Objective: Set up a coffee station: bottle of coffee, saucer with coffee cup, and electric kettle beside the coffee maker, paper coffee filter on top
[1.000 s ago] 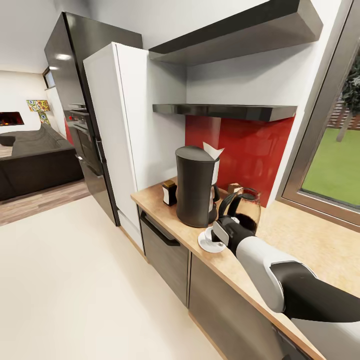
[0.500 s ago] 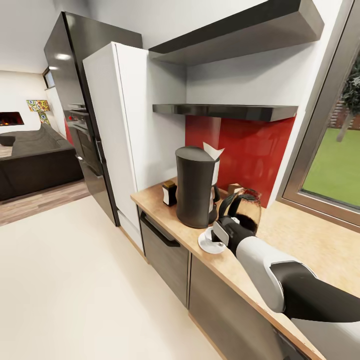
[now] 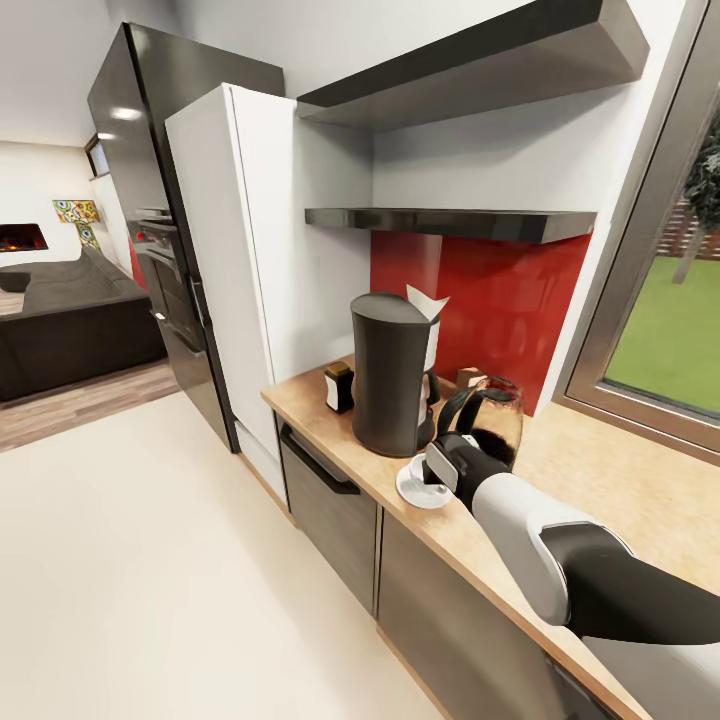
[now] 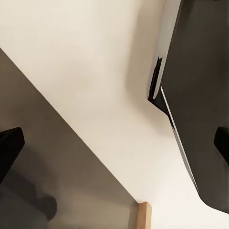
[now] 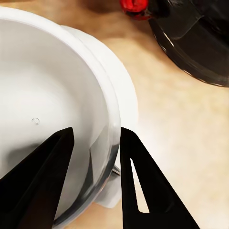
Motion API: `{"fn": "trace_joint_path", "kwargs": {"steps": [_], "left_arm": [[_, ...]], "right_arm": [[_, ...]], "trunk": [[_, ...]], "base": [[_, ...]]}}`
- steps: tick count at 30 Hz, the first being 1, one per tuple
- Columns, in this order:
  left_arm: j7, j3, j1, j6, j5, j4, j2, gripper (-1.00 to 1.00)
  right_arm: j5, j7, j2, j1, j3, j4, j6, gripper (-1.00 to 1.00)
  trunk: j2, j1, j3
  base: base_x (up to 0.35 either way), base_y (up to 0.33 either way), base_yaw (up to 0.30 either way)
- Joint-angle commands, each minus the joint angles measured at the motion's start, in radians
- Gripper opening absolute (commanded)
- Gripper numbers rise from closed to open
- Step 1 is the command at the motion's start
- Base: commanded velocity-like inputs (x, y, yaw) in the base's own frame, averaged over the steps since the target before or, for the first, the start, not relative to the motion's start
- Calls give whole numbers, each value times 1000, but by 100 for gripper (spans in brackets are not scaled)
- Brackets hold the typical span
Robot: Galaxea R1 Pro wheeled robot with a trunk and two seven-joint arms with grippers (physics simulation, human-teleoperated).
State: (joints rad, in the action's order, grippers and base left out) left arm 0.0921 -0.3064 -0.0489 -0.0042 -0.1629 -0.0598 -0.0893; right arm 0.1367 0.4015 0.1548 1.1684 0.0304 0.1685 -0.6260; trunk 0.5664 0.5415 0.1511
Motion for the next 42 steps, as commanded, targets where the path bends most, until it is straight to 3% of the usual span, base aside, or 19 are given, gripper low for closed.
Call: {"fn": "trace_joint_path", "kwargs": {"steps": [1,8,9,42], "left_arm": [[1,-8,0,0,-10,-2,0,100],[1,-8,0,0,-10,-2,0,100],[1,-8,0,0,-10,-2,0,100],[1,-8,0,0,-10,-2,0,100]], "right_arm": [[11,6,0,0,3,1,-3,-100],[11,6,0,-8,4,2,-3,-100],[11,6,0,-8,4,2,-3,100],[12,6,2,-9,5,9,-3,100]], "trunk": [[1,0,1],[1,0,1],[1,0,1],[1,0,1]], "base": [[0,0,0],[0,0,0],[0,0,0],[0,0,0]]}}
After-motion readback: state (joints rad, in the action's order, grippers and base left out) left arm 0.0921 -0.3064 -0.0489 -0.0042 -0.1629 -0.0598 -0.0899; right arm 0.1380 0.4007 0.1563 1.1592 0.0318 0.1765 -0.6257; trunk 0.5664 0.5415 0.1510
